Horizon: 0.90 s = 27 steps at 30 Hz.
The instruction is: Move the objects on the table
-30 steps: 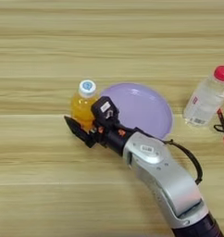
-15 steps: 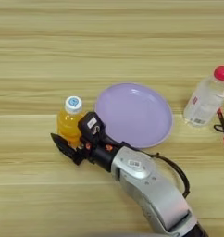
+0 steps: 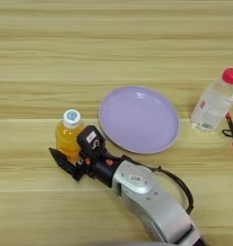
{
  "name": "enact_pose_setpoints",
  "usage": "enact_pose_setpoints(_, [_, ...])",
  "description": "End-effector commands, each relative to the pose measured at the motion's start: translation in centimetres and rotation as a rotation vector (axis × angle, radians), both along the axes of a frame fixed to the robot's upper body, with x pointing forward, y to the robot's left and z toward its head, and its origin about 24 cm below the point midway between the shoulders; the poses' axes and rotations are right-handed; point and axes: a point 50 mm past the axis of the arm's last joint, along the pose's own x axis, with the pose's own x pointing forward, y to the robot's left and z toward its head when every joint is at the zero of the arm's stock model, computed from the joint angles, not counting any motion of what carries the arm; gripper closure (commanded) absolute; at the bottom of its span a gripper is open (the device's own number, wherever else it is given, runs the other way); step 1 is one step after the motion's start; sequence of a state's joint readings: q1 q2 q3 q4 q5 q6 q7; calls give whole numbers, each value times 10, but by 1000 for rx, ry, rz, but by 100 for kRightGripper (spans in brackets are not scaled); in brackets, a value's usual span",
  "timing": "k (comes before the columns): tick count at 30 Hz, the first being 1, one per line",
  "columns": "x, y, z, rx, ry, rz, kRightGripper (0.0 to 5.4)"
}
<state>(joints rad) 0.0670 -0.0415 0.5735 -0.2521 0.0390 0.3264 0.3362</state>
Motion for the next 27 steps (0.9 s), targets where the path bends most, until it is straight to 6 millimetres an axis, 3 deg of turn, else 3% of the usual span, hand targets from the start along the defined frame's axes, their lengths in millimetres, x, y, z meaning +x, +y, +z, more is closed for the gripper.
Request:
enact_pose_setpoints(1, [6,6,20,74,-103,3,197])
enact_pose_setpoints(10, [6,5,15,63,-101,-1,197])
enact_pose_setpoints(27, [7,4,17,66,-113,-15,10])
